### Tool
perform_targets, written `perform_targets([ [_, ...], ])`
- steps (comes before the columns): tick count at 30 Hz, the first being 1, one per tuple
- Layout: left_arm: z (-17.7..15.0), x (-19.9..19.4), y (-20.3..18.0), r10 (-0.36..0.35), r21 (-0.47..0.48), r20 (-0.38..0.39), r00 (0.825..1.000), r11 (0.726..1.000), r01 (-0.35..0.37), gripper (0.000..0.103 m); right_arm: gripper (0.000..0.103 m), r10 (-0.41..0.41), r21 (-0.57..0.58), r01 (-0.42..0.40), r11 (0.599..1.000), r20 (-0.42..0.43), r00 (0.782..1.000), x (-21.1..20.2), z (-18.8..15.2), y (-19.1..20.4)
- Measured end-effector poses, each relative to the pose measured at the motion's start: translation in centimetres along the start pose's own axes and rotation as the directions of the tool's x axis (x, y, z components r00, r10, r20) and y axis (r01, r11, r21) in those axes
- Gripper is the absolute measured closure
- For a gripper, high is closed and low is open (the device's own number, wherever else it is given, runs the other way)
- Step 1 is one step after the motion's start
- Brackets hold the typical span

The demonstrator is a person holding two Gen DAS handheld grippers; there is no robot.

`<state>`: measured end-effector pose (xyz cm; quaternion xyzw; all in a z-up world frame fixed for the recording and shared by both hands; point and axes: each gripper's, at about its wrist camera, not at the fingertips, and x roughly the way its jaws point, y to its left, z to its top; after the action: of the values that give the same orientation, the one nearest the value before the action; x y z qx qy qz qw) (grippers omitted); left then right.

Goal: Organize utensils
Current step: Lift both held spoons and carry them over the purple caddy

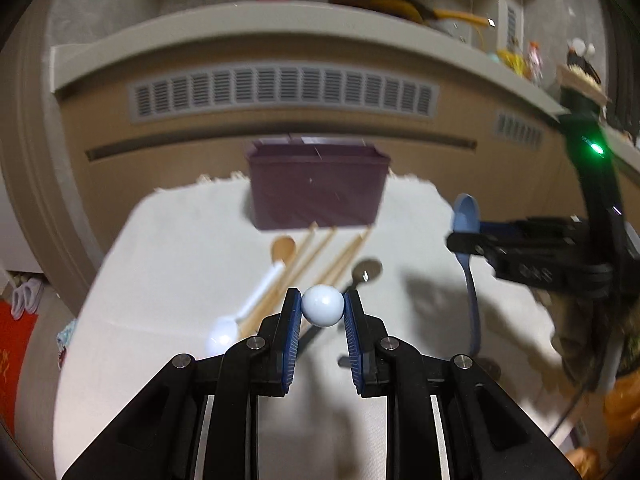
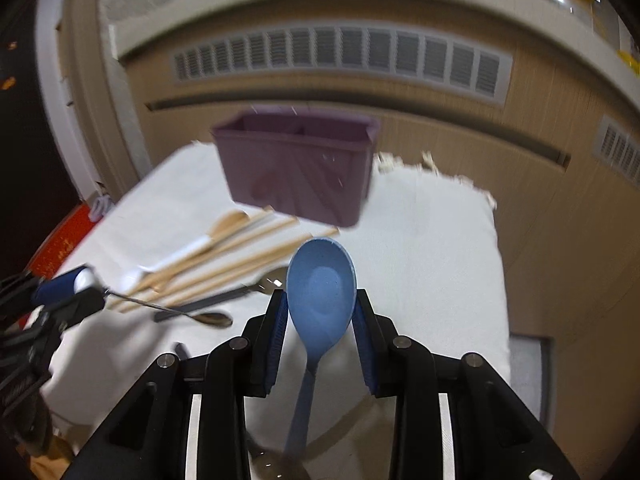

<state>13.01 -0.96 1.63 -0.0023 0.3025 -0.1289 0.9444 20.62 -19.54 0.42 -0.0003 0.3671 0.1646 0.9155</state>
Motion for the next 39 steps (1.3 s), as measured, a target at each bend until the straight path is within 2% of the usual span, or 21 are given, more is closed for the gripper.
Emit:
perform_targets([
  [5, 2.1, -2.0, 0.8, 0.027, -0.005, 0.082, 0.996, 1.0, -0.027, 0.081, 0.073, 0.021, -0.044, -0.018, 0.999, 0.076, 0.997, -3.1, 0.8, 2.0],
  [9, 6.9, -3.8, 1.3, 0.012, 0.016, 0.162, 0.987, 1.0, -0.015, 0.081, 0.073, 0.048, -0.062, -0.039, 0.997, 0.148, 0.988, -5.5, 3.4, 2.6],
  [14, 16.0, -5.5, 3.0, -0.019, 0.029, 0.271, 0.962, 1.0, 0.011, 0.081, 0.073, 0.01, -0.095, 0.021, 0.995, 0.318, 0.948, -9.3, 10.8, 3.0],
  [16, 19.4, -5.5, 3.3, -0.003, 0.057, 0.317, 0.948, 0.998, -0.016, 0.081, 0.073, -0.012, -0.096, 0.052, 0.994, 0.38, 0.925, -10.4, 14.1, 3.1],
  [18, 22.1, -4.7, 3.4, 0.023, 0.086, 0.353, 0.935, 0.995, -0.057, 0.081, 0.073, -0.025, -0.088, 0.067, 0.994, 0.411, 0.911, -10.4, 17.1, 2.8],
  [21, 25.1, -1.9, 4.0, 0.021, 0.105, 0.334, 0.942, 0.993, -0.059, 0.081, 0.073, -0.048, -0.065, 0.082, 0.995, 0.422, 0.906, -9.1, 20.4, 2.1],
  [23, 26.4, 0.7, 4.7, 0.014, 0.097, 0.305, 0.952, 0.994, -0.045, 0.081, 0.073, -0.066, -0.054, 0.096, 0.994, 0.41, 0.91, -7.5, 21.7, 1.5],
  [26, 27.0, 5.0, 5.1, 0.005, 0.093, 0.248, 0.969, 0.995, -0.029, 0.081, 0.073, -0.07, -0.048, 0.093, 0.994, 0.355, 0.932, -4.2, 22.1, 0.7],
  [31, 24.8, 11.9, 5.4, -0.028, 0.09, 0.113, 0.993, 0.996, 0.018, 0.08, 0.073, -0.047, -0.038, 0.056, 0.998, 0.204, 0.978, 3.2, 20.4, -0.3],
  [34, 23.1, 15.2, 5.4, -0.05, 0.079, 0.042, 0.998, 0.996, 0.047, 0.08, 0.073, -0.008, -0.012, 0.009, 1.0, 0.106, 0.994, 7.5, 18.9, -1.1],
  [38, 20.8, 18.4, 5.3, -0.086, 0.051, -0.036, 0.996, 0.995, 0.088, 0.079, 0.072, 0.042, 0.009, -0.043, 0.999, 0.031, 0.999, 10.9, 17.3, -1.8],
  [39, 20.3, 18.8, 5.2, -0.087, 0.052, -0.044, 0.995, 0.995, 0.089, 0.074, 0.068, 0.049, 0.011, -0.049, 0.999, 0.013, 0.999, 11.4, 17.0, -2.0],
])
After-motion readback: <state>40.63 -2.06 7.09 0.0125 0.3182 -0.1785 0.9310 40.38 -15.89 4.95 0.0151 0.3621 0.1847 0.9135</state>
